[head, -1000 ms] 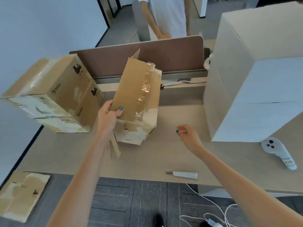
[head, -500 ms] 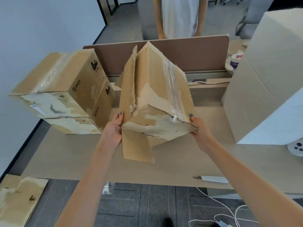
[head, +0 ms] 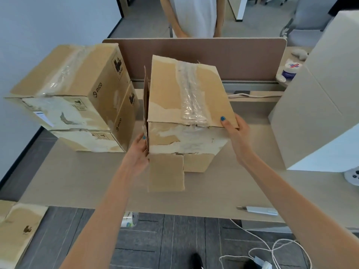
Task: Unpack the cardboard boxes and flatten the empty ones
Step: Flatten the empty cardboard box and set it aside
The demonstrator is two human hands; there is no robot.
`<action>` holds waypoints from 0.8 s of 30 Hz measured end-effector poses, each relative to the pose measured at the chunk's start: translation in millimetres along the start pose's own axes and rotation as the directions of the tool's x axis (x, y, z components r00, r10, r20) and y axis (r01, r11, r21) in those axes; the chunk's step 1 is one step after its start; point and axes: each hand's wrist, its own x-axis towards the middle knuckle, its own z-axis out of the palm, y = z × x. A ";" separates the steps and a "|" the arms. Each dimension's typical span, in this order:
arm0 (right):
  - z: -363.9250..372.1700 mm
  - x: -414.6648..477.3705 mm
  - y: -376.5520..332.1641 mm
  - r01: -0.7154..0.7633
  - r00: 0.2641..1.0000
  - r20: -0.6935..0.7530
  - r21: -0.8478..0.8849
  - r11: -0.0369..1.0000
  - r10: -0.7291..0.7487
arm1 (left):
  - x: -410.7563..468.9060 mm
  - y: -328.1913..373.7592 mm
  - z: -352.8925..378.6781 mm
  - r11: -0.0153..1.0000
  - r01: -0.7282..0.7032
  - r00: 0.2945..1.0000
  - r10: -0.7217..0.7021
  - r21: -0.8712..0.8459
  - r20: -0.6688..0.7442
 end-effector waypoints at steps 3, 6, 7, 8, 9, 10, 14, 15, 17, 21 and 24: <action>18.2 -2.8 -6.6 0.055 0.998 0.007 -0.101 0.993 -0.055 | -3.7 4.6 -12.2 0.990 -0.040 0.997 0.049 0.138 -0.064; 36.2 -6.9 -11.4 0.091 0.996 0.024 -0.191 0.977 -0.088 | -10.8 9.9 -18.4 0.976 -0.069 0.986 0.099 0.206 -0.138; 41.7 -9.2 -13.6 0.105 0.995 0.021 -0.222 0.969 -0.103 | -13.2 12.6 -22.4 0.984 -0.062 0.987 0.085 0.168 -0.137; 46.8 -11.6 -16.2 0.121 0.993 0.023 -0.247 0.962 -0.119 | -14.7 16.6 -26.5 0.992 -0.060 0.991 0.074 0.115 -0.115; 52.3 -14.0 -20.0 0.141 0.990 0.034 -0.266 0.953 -0.137 | -15.1 22.3 -30.3 0.996 -0.065 0.994 0.071 0.063 -0.089; 56.7 -15.9 -23.4 0.165 0.986 0.049 -0.282 0.945 -0.158 | -16.6 28.2 -31.7 0.998 -0.057 0.997 0.059 0.040 -0.053; 76.7 -20.8 -42.0 0.252 0.967 0.115 -0.349 0.902 -0.226 | -21.4 37.1 -31.5 0.999 -0.018 1.000 0.017 0.031 0.023; 80.5 -21.4 -44.3 0.256 0.966 0.117 -0.360 0.897 -0.229 | -21.1 34.9 -32.8 1.000 -0.022 1.000 0.021 0.023 0.021; 84.2 -22.0 -43.4 0.246 0.969 0.083 -0.365 0.898 -0.232 | -20.6 30.4 -34.4 0.997 -0.061 0.998 0.060 0.047 0.025; 68.9 -19.5 -26.0 0.175 0.976 -0.068 -0.316 0.932 -0.206 | -16.2 29.1 -14.9 0.967 -0.084 0.996 0.079 0.242 0.032; 42.2 -15.1 -6.8 0.103 0.972 -0.183 -0.245 0.964 -0.150 | -3.8 24.4 11.9 0.886 -0.063 0.998 0.063 0.459 0.015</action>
